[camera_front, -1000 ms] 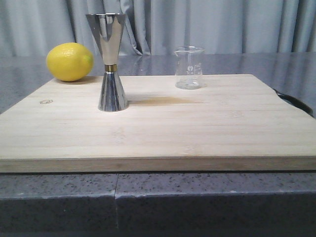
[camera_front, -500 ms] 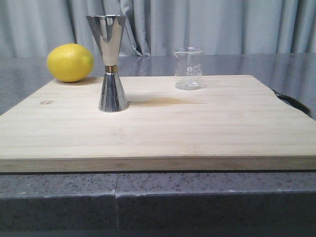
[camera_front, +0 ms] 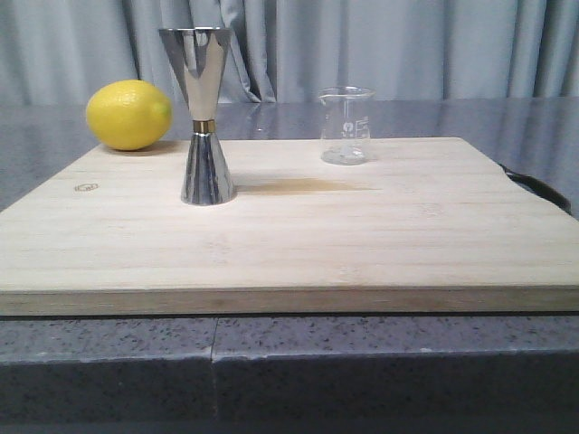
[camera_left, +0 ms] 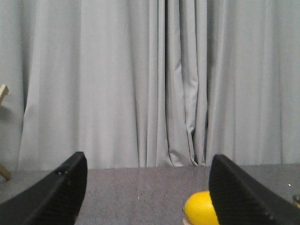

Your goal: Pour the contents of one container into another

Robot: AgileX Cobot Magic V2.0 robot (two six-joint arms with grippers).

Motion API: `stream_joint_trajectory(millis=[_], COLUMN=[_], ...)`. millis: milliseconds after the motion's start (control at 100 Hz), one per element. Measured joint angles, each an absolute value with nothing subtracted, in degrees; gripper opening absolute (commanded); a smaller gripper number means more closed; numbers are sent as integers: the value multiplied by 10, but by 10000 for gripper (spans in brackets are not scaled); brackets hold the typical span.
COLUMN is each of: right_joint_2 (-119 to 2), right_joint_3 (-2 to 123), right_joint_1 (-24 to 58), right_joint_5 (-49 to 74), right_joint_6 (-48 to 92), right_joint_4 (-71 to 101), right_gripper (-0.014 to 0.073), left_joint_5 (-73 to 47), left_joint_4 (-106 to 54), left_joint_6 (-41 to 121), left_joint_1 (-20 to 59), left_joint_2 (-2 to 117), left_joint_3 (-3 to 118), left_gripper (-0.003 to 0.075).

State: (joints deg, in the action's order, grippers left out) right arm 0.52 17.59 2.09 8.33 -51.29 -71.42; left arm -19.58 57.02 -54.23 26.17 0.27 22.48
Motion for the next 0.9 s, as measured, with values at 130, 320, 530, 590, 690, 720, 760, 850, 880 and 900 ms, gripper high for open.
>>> stream_joint_trajectory(millis=[130, 320, 530, 590, 690, 720, 760, 850, 880, 900], right_joint_2=[5, 5, 5, 5, 5, 5, 5, 5, 5, 5], right_joint_3=[133, 112, 111, 111, 111, 111, 111, 111, 111, 111], right_joint_1=[21, 21, 21, 21, 21, 21, 21, 21, 21, 21], right_joint_5=[85, 81, 78, 78, 78, 77, 77, 77, 77, 77], right_joint_6=[-513, -513, -513, -513, -513, -513, -513, -513, -513, -513], right_joint_4=[-714, -714, -714, -714, -714, -714, -714, -714, -714, -714], right_gripper=[514, 251, -22, -64, -73, -73, -73, -73, -73, -73], left_joint_5=[-197, -199, -192, -189, -186, -186, -185, -184, -184, -184], left_joint_4=[548, 533, 532, 532, 532, 532, 532, 532, 532, 532], left_joint_6=[-542, -542, -542, -542, -542, -542, -542, -542, -542, -542], left_joint_1=[262, 262, 262, 262, 262, 262, 262, 262, 262, 262], left_joint_2=[-3, -3, -3, -3, -3, -3, -3, -3, -3, -3], left_joint_3=[169, 128, 127, 127, 127, 127, 127, 127, 127, 127], left_gripper=[482, 286, 9, -18, -19, -19, -19, -19, -19, -19])
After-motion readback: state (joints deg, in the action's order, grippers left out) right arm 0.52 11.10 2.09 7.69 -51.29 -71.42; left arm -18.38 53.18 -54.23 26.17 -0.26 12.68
